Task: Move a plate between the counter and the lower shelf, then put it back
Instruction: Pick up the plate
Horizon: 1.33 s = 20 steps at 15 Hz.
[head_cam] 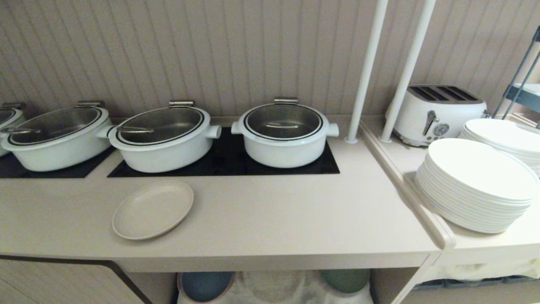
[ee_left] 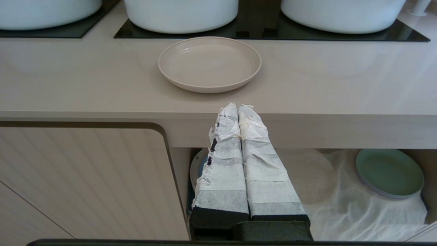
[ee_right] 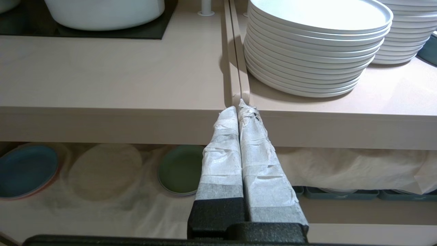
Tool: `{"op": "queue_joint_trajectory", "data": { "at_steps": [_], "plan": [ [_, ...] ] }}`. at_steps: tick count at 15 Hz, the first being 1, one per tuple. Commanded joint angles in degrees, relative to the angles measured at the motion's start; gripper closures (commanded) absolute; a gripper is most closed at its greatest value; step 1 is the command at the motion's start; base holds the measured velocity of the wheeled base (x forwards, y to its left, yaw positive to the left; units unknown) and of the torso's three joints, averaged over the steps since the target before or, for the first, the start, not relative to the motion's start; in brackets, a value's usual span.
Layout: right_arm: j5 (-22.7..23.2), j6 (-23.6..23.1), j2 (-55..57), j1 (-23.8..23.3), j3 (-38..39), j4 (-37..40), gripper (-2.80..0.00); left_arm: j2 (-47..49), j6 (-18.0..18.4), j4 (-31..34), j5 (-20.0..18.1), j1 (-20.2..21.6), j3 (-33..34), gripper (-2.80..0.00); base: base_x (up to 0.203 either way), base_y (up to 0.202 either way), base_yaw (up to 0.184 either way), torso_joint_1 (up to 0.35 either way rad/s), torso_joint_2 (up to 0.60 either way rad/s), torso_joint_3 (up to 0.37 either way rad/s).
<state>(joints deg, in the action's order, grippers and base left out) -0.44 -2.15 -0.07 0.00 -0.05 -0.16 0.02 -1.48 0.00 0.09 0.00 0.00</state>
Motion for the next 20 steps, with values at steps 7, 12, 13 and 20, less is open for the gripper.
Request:
{"op": "queue_joint_trajectory", "data": {
  "at_steps": [7,12,13,20],
  "plan": [
    [0.0,0.0,0.1,0.0,0.0,0.0,0.0,0.0,0.0,0.0,0.0,0.0,0.0,0.0,0.0,0.0,0.0,0.0,0.0,0.0],
    [0.0,0.0,0.1,0.0,0.0,0.0,0.0,0.0,0.0,-0.1,-0.1,0.0,0.0,0.0,0.0,0.0,0.0,0.0,0.0,0.0],
    [0.0,-0.1,0.1,0.0,0.0,0.0,0.0,0.0,0.0,-0.1,-0.1,0.0,0.0,0.0,0.0,0.0,0.0,0.0,0.0,0.0],
    [0.0,-0.1,0.1,0.0,0.0,0.0,0.0,0.0,-0.2,0.0,0.2,0.0,0.0,0.0,0.003,0.095,0.002,-0.001,0.0,0.001]
  ]
}}
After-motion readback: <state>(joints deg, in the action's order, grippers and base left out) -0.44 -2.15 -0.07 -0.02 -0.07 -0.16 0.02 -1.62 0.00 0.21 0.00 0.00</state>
